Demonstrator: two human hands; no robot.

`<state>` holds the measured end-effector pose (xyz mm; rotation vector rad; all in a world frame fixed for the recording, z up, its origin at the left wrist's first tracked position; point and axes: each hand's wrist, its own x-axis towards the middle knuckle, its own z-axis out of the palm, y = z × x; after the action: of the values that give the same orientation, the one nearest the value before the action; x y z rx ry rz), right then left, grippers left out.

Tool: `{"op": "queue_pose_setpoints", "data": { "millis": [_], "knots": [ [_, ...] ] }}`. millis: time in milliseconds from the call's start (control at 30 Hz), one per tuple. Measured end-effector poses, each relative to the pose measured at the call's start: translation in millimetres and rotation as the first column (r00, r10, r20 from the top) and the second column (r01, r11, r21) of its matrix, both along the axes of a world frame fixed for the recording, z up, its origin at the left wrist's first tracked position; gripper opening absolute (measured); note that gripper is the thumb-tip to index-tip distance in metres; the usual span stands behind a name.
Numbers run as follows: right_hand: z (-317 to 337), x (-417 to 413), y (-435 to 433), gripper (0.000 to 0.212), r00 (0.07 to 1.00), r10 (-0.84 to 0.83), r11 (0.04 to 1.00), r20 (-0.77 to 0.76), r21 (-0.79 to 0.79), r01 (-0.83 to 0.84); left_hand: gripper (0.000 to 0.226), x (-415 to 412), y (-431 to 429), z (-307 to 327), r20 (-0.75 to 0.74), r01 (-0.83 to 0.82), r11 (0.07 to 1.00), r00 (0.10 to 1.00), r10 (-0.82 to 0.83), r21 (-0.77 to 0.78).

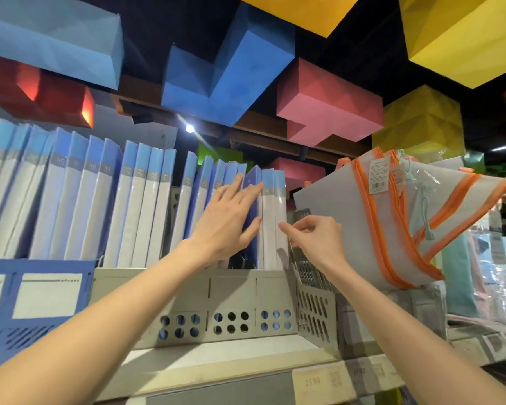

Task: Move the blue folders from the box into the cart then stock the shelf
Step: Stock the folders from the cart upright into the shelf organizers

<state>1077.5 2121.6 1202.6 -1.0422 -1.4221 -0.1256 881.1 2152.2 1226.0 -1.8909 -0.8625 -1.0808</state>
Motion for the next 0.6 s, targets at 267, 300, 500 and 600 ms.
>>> {"op": "queue_pose_setpoints", "data": {
  "millis": [267, 300, 500, 600],
  "knots": [
    [-25.5, -62.7, -55.5, 0.024, 0.923, 0.381, 0.924, -0.058, 0.058, -0.378, 0.032, -59.9, -102.2, -35.9, 0.329, 0.122, 0.990, 0.940, -0.094, -0.067],
    [-32.3, -72.6, -66.5, 0.023, 0.893, 0.444, 0.896, -0.070, 0.060, -0.441, 0.034, -71.5, -116.9, -43.7, 0.375, 0.136, 0.987, 0.922, -0.095, -0.084],
    [-96.9, -156.7, -135.0, 0.022, 0.634, 0.762, 0.643, -0.132, 0.045, -0.764, 0.032, -146.7, -224.7, -120.5, 0.588, 0.097, 0.988, 0.809, -0.010, -0.118],
    [-121.5, -203.5, -165.8, 0.023, 0.510, 0.845, 0.522, -0.159, 0.038, -0.852, 0.032, -173.6, -280.7, -153.4, 0.653, 0.043, 0.990, 0.755, 0.054, -0.132]
  ]
}}
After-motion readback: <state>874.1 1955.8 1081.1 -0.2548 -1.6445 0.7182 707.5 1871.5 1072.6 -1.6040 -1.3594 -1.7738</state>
